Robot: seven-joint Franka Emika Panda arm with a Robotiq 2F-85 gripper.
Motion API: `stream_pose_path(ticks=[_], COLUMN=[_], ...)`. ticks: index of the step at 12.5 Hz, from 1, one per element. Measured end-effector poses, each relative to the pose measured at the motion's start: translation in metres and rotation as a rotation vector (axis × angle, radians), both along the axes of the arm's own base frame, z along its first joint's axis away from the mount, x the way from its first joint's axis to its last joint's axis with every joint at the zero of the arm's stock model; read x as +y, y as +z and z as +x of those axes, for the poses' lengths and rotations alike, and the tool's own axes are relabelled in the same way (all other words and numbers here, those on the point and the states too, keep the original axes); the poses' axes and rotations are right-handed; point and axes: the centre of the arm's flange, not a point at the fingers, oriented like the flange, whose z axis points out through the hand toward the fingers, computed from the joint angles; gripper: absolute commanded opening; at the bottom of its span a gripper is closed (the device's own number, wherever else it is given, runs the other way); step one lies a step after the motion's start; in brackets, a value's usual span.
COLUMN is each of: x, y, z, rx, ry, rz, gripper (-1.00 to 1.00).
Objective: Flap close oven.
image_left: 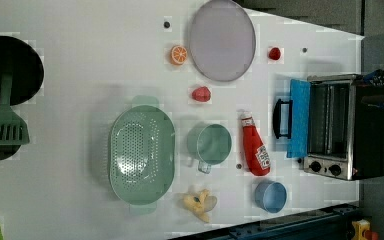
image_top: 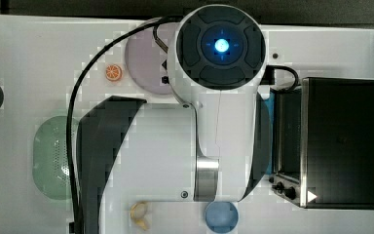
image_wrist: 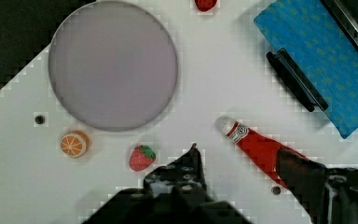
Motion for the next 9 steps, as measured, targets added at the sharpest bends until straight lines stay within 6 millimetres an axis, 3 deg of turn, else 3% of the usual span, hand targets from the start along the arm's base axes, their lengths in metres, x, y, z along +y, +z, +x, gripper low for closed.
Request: stream_pose_path(ticks=[1, 3, 4, 5, 7, 8, 9], x=[-0.008, -0.022, -0.029, -0.035, -0.04, -0.043, -0.044], y=[-0.011, -0.01, 0.001, 0.015, 0.039, 0.041, 0.03], z=[-0.034, -0.103, -0.119, -0.122, -0.1, -0.083, -0.066], rx=[0.079, 0.178, 0.15, 0.094, -0.049, -0.105, -0.116], ry=[-0.034, -0.078, -0.091, -0.106, -0.123, -0.126, -0.127], rz=[-0.016, -0.014, -0.016, -0.011, -0.011, -0.013, -0.018], gripper=[0.59, 0.99, 1.0, 1.0, 1.0, 1.0, 1.0])
